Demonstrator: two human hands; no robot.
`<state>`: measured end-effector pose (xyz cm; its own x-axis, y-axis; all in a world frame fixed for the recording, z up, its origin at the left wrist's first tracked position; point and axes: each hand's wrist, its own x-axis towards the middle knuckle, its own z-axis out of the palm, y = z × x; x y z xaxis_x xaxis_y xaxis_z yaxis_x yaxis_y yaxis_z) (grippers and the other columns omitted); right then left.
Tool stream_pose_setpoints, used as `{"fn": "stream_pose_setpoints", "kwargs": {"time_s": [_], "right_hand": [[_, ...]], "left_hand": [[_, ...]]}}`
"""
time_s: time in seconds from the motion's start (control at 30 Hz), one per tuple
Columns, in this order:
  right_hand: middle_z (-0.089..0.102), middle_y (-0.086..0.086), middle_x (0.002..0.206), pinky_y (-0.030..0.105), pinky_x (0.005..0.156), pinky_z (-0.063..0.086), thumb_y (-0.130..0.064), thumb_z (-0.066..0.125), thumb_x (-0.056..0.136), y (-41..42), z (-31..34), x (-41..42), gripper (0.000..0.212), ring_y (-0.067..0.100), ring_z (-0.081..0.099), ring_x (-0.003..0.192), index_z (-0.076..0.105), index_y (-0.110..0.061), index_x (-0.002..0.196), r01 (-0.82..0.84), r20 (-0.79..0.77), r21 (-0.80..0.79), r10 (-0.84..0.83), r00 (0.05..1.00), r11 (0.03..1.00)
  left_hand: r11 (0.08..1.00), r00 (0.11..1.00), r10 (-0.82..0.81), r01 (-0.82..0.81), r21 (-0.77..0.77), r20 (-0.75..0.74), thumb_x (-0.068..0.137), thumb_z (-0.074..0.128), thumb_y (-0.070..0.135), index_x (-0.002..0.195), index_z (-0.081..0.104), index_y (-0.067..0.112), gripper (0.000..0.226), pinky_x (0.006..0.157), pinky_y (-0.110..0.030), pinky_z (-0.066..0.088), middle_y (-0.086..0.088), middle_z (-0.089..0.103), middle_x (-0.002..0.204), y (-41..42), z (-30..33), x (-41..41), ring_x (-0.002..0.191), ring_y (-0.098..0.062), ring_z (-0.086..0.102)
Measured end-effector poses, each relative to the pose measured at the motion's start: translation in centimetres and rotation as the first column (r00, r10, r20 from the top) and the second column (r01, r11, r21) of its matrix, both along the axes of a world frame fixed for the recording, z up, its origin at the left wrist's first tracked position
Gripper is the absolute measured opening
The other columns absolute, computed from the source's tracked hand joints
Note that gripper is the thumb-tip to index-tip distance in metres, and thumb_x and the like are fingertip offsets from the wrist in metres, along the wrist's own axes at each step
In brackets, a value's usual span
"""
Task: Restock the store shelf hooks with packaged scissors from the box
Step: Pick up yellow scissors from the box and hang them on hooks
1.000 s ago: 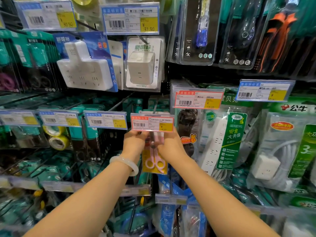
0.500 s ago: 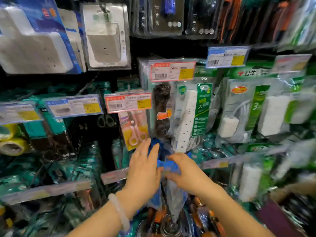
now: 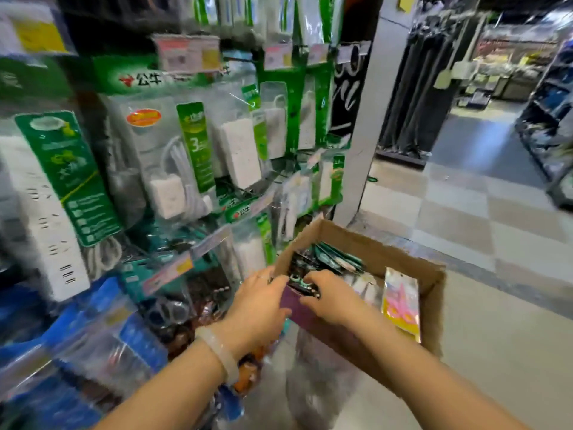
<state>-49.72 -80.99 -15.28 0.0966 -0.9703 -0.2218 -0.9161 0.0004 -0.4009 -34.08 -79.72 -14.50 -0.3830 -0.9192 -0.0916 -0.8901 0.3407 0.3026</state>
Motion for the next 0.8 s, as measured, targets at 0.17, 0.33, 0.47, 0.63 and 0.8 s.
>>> {"fn": "stream_pose_setpoints", "kwargs": {"time_s": [0.17,0.33,0.47,0.63,0.8], "right_hand": [[0.05,0.013,0.135,0.029,0.096,0.04,-0.027,0.055,0.091,-3.4,-4.5,-8.3,0.044,0.027,0.049,0.123,0.046,-0.01,0.13,0.273,0.073,0.147,-0.285,0.956,0.951],[0.05,0.012,0.136,0.024,0.082,0.044,-0.032,0.055,0.09,-5.0,-8.4,-12.3,0.057,0.025,0.057,0.114,0.033,-0.011,0.139,0.357,0.145,0.367,-0.432,0.89,0.859],[0.052,0.015,0.133,0.026,0.086,0.042,-0.021,0.056,0.091,-5.8,-9.5,-14.2,0.047,0.025,0.052,0.12,0.041,-0.002,0.132,0.397,0.298,0.422,-0.538,0.788,0.815],[0.056,0.014,0.119,0.029,0.059,0.044,-0.021,0.062,0.089,-7.1,-10.5,-16.4,0.059,0.026,0.061,0.091,0.032,-0.009,0.138,0.445,0.485,0.703,-0.832,0.271,0.555],[0.043,-0.002,0.073,0.026,0.048,0.038,-0.019,0.053,0.094,-7.5,-11.1,-18.1,0.047,0.011,0.043,0.061,0.035,-0.012,0.136,0.409,0.506,0.75,-0.849,0.15,0.52]], "left_hand": [[0.992,0.999,-0.028,0.033,0.12,-0.041,0.091,0.054,0.034,0.141,0.036,0.019,0.056,0.113,-0.033,0.025,-0.005,0.031,0.15,-5.1,-3.1,-6.8,0.138,-0.024,0.028],[0.96,0.999,0.011,0.002,0.282,-0.045,0.092,0.055,0.03,0.138,0.041,0.014,0.051,0.108,-0.035,0.034,-0.007,0.042,0.141,-10.0,-7.1,-13.6,0.131,-0.023,0.04],[0.912,0.999,-0.038,0.029,0.41,0.014,0.09,0.053,0.026,0.119,0.055,0.008,0.034,0.096,-0.039,0.043,-0.013,0.054,0.123,-11.7,-10.5,-17.7,0.117,-0.03,0.05],[0.899,0.996,-0.059,0.027,0.437,0.061,0.084,0.058,0.033,0.113,0.058,0.01,0.038,0.088,-0.036,0.049,-0.01,0.059,0.114,-13.1,-13.4,-21.6,0.111,-0.029,0.057],[0.882,0.991,0.039,-0.095,0.461,0.129,0.073,0.074,0.037,0.125,0.04,0.01,0.067,0.094,-0.034,0.044,-0.009,0.05,0.126,-13.7,-15.2,-22.6,0.118,-0.028,0.051]]}}
